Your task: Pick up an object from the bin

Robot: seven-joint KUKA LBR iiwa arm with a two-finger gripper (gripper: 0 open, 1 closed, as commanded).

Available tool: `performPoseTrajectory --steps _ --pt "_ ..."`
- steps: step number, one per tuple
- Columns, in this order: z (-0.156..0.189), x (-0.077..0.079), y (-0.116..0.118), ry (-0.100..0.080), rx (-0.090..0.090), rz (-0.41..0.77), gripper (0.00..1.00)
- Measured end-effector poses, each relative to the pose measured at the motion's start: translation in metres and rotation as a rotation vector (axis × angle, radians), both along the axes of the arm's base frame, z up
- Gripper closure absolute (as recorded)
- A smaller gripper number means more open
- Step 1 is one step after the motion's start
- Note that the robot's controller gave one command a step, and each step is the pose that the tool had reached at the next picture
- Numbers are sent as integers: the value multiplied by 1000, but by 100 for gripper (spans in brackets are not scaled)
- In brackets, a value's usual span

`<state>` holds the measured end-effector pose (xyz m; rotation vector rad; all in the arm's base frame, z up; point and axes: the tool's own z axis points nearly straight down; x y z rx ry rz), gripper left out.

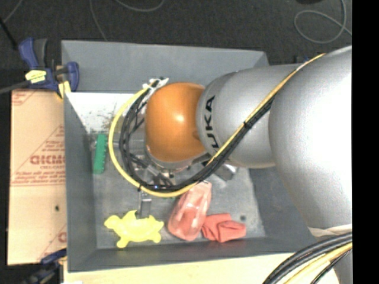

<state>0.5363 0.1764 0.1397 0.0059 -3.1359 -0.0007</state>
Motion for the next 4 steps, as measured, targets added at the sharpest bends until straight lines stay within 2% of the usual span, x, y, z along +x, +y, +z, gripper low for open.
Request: performPoseTrajectory --steps 1,2,3,4 --pt "4 2 -1 -8 2 -4 0" --pt "-40 -15 -27 -11 2 50 0" --pt "-70 -24 -48 0 0 11 0" --pt "-69 -47 -18 -11 3 281 100"
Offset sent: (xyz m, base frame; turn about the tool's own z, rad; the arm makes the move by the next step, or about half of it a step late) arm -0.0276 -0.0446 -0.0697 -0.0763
